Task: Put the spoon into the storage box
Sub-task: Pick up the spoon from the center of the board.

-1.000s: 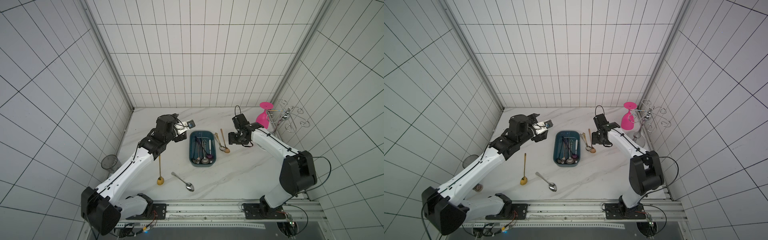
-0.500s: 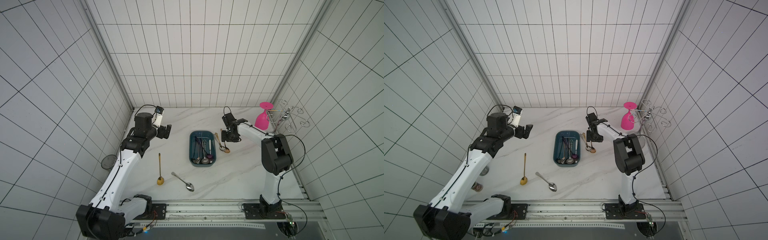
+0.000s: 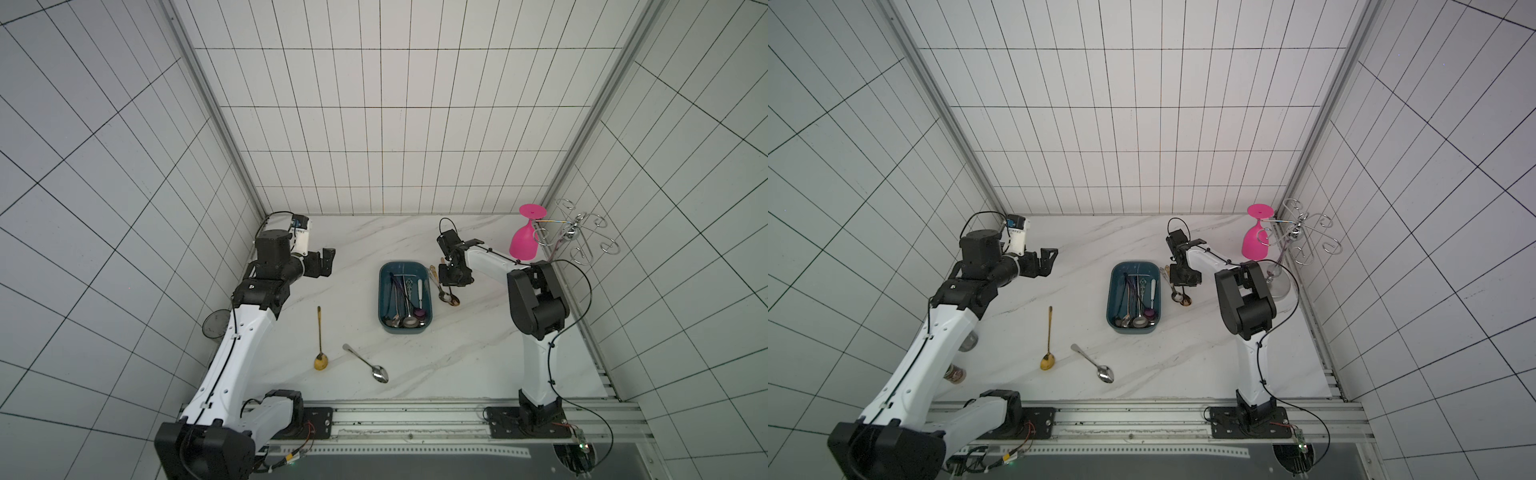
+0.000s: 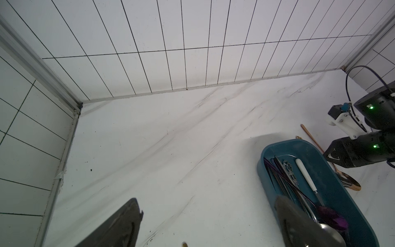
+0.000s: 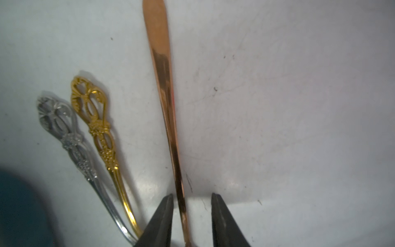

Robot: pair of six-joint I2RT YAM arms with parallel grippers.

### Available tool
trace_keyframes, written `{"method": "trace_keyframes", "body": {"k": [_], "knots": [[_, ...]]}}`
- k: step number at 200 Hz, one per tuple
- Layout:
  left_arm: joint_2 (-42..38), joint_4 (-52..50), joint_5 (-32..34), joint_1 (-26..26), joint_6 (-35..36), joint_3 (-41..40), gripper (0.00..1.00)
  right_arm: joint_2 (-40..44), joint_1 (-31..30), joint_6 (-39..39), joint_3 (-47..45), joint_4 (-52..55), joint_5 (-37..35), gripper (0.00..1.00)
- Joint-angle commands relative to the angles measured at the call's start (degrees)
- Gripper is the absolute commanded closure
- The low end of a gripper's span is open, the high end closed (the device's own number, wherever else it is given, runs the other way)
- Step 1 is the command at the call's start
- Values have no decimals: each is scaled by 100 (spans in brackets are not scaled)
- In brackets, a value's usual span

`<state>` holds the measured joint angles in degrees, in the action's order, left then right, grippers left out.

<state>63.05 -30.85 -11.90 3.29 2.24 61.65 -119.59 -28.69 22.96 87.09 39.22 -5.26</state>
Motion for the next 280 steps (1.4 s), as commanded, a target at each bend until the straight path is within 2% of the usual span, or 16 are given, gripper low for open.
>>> {"method": "trace_keyframes", "body": {"k": [1, 50, 80, 154, 173, 223, 280], "knots": [[-47, 150, -76, -38, -145, -83, 1, -250, -60, -9, 198, 45, -98, 74], [-82, 150, -13, -89, -97, -90, 1, -306, -62, -111, 74, 49, -173, 94], [-92, 125, 33, -161, -92, -54, 1, -56, -31, -201, -53, 94, -277, 99], [-161, 344, -172, -533, -135, -199, 1, 769, 46, -442, -468, 238, -437, 100], [-202, 339, -195, -761, -202, -152, 1, 1028, 56, -377, -588, 391, -408, 100], [-275, 424, -189, -838, -135, -241, 1, 1668, 44, -184, -640, 736, -284, 100], [-381, 451, -266, -899, -143, -345, 1, 2050, -432, 199, -433, 951, -179, 100]]}}
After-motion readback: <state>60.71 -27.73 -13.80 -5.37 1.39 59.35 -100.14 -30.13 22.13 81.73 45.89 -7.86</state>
